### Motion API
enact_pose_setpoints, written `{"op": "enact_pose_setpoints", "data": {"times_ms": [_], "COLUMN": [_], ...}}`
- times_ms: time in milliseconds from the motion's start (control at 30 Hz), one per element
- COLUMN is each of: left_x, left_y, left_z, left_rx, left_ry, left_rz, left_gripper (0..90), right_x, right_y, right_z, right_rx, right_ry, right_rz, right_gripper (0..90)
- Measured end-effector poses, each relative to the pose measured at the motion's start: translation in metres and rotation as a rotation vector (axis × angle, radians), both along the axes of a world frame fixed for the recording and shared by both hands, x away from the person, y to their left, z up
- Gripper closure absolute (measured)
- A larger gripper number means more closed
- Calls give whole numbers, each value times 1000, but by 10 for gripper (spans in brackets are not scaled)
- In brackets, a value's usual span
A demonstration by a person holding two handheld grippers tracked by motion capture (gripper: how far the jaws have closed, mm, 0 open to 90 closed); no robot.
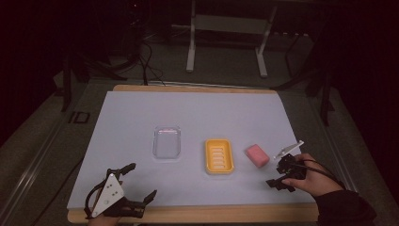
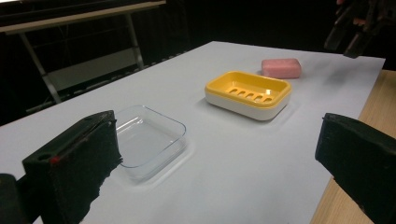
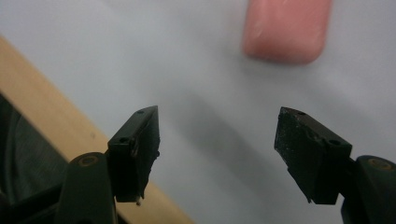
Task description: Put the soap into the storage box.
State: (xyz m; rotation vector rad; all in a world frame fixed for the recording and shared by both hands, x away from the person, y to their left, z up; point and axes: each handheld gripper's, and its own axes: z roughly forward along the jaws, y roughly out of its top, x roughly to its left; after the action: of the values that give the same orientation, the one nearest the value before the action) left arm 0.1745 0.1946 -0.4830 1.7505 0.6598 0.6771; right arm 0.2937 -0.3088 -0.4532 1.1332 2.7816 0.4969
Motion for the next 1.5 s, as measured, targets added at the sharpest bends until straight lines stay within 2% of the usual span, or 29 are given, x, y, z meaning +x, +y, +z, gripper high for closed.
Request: {"op": "enact_pose_setpoints", "data": {"times_ms": [33,67,100,133,167,200,233,267,567,667,733,833,1000,1033,1100,1200,1500], "left_x": [0,0,0,0,0,0,0,0,0,0,0,0,0,0,0,0,0], "left_y": [0,0,0,0,0,-1,-1,-1,-1,-1,-1,-2,-2,-2,-2,-2,-2], "left_z": [0,0,0,0,0,0,0,-1,-1,-1,-1,-1,-1,-1,-1,-1,-1], "left_rx": [1,2,2,1,2,6,9,8,12,15,16,20,29,29,28,28,29], "left_ry": [0,-1,0,-1,-1,1,-1,-1,1,1,2,2,3,2,2,3,4], "left_rz": [0,1,0,0,0,0,-1,0,2,2,3,1,2,0,1,0,-2], "left_gripper": [3,4,4,3,3,4,4,4,3,4,3,3,3,4,4,3,4], "right_x": [0,1,1,2,2,4,4,6,18,23,27,34,44,53,55,63,79], "right_y": [1,1,1,1,1,1,1,0,-4,-5,-5,-4,-1,2,2,7,19], "right_z": [-2,-2,-2,-4,-4,-5,-5,-6,-8,-7,-7,-6,-8,-9,-9,-10,-11], "right_rx": [-21,-36,-36,-69,-69,-87,-87,-112,-186,-198,-176,-168,-192,-174,-168,-160,-155], "right_ry": [44,65,65,104,104,150,150,190,258,263,247,248,258,255,257,239,228], "right_rz": [1,-5,-5,-12,-12,-34,-34,-47,-68,-65,-67,-78,-99,-131,-140,-137,-134], "right_gripper": [292,292,292,286,286,281,281,281,281,248,197,197,197,197,197,200,196]}}
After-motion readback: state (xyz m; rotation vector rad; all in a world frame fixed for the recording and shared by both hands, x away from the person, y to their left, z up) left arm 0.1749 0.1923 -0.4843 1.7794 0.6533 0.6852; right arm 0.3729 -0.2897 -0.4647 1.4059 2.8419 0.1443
